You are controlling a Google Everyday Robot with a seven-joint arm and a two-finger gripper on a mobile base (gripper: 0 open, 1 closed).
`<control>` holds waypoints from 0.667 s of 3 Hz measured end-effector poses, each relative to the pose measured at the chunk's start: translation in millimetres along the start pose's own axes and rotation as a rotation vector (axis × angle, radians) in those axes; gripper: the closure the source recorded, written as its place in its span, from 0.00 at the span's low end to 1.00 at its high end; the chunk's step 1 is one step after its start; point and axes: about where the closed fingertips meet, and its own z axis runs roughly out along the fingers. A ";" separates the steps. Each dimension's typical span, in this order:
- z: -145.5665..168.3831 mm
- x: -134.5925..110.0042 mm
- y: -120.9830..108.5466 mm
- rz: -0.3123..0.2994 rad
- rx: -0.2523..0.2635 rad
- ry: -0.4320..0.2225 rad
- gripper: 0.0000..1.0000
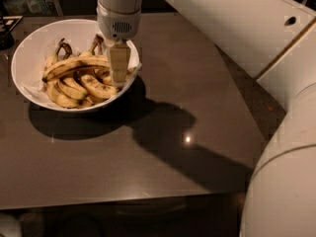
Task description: Pick banana from white bowl
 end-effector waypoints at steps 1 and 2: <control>13.7 -1.9 -3.9 0.027 -0.041 -0.022 0.24; 19.5 -4.9 -10.4 0.031 -0.069 -0.051 0.25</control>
Offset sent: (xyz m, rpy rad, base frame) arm 0.0146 0.0110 -0.0153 0.0442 0.1366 0.0072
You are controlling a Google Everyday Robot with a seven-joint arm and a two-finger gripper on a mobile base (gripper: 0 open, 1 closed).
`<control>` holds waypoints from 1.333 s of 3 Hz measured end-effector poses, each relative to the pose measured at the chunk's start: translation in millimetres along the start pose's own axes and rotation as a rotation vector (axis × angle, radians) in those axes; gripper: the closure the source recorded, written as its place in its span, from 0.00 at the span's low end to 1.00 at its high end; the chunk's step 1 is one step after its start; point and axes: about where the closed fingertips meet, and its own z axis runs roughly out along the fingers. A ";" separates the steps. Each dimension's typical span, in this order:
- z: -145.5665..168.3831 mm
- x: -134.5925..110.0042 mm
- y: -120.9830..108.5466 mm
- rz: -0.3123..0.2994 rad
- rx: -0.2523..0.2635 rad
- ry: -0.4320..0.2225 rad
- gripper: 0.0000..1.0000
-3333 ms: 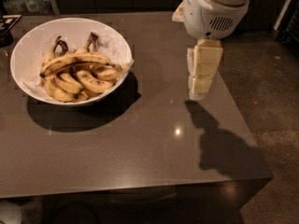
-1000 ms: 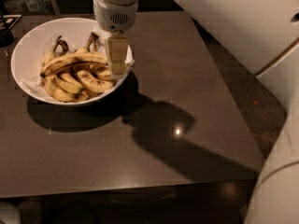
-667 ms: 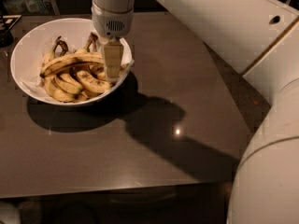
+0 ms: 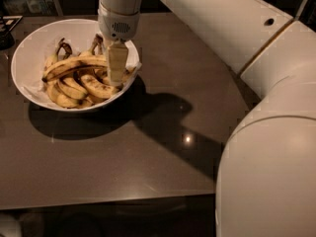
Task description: Pick banana from white bowl
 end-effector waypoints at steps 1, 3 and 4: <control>3.9 -3.8 -6.7 0.003 -0.027 -0.025 0.25; 22.8 -14.7 -17.9 0.029 -0.134 -0.081 0.24; 25.7 -19.9 -25.5 0.030 -0.111 -0.100 0.41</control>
Offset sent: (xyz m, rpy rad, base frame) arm 0.0060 0.0107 -0.0118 -0.0051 0.2190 0.0376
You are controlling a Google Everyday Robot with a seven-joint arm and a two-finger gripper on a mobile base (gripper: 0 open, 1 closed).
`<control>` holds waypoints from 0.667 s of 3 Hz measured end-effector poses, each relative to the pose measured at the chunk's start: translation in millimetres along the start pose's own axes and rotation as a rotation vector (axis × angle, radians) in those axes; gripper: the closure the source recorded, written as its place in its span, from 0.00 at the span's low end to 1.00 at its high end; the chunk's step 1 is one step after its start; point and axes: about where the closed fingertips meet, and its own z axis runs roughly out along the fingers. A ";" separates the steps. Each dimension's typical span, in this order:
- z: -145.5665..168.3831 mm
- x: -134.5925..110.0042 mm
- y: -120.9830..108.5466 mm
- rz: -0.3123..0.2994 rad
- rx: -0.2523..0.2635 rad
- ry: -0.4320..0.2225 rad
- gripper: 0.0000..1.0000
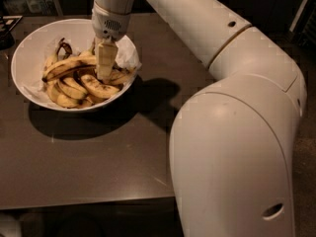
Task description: Pick banana from white bowl
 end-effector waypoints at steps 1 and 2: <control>3.2 -4.4 -6.4 -0.001 0.019 -0.014 0.66; 3.2 -4.4 -6.4 -0.001 0.019 -0.014 0.87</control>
Offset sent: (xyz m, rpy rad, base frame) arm 0.0047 0.0059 -0.0009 0.0167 -0.0133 -0.0045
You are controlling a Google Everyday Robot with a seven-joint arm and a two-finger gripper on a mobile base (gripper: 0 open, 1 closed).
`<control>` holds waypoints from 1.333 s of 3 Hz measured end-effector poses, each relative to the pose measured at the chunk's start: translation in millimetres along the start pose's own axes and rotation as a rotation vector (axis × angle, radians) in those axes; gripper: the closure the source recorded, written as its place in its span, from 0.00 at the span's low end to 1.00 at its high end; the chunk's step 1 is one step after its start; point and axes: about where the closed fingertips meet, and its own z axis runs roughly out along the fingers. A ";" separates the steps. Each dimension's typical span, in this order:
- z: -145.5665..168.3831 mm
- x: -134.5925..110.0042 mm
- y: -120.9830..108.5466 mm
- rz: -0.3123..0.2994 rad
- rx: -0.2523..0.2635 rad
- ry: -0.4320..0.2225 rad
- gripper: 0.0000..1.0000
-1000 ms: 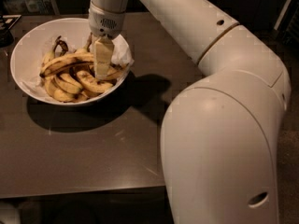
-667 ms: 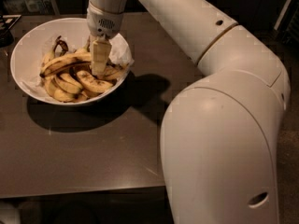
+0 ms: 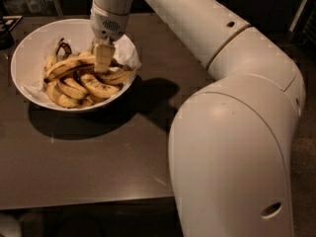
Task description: Pick banana from white bowl
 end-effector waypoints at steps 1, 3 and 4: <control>-11.1 -2.2 3.2 -0.031 0.051 -0.029 1.00; -66.7 -1.1 60.3 -0.154 0.179 -0.201 1.00; -84.4 4.3 93.6 -0.179 0.214 -0.264 1.00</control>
Offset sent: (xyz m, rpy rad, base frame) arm -0.0684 -0.0539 0.0786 0.2899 -0.2455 0.1055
